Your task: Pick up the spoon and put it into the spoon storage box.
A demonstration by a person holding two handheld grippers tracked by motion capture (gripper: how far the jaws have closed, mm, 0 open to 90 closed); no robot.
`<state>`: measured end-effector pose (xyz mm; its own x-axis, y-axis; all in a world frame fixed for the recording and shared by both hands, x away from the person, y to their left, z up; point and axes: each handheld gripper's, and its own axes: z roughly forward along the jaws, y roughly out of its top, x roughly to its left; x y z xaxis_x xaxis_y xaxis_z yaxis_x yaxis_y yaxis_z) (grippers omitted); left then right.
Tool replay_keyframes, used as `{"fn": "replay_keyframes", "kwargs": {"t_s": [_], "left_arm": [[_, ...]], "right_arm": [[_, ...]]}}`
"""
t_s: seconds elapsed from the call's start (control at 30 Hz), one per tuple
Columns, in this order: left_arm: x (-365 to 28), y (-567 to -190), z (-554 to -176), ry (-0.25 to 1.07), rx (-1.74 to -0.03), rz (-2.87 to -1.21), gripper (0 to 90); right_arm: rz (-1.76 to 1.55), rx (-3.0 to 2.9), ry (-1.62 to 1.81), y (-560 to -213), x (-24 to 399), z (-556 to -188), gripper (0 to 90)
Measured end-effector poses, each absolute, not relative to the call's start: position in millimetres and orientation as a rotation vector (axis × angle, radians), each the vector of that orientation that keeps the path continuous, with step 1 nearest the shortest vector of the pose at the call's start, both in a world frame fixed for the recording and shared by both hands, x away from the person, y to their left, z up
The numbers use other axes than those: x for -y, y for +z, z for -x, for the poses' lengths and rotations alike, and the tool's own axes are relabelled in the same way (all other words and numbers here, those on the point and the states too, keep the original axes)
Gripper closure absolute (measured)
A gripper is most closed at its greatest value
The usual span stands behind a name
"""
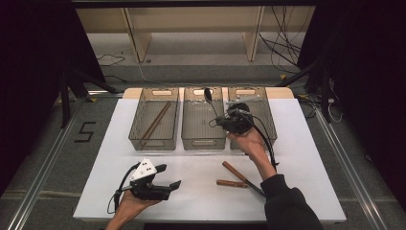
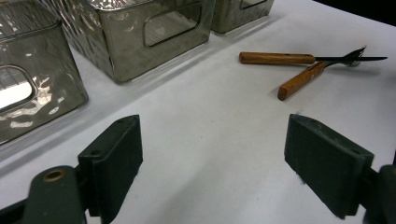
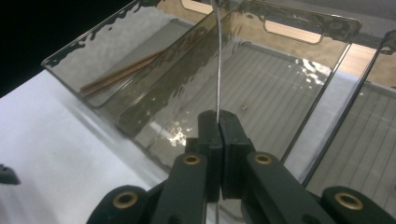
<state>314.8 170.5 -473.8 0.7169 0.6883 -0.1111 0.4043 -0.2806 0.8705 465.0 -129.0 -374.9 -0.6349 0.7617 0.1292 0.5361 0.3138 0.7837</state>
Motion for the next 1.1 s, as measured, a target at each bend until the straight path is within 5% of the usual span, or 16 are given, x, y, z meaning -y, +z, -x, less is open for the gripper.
{"fn": "replay_keyframes", "kwargs": {"t_s": [1.1], "left_arm": [[-173.3, -476.7, -314.6, 0.357, -0.842, -1.894, 18.2]], "right_arm": [[-1.284, -2.327, 1.106, -396.9, 97.1, -515.1, 89.4]]}}
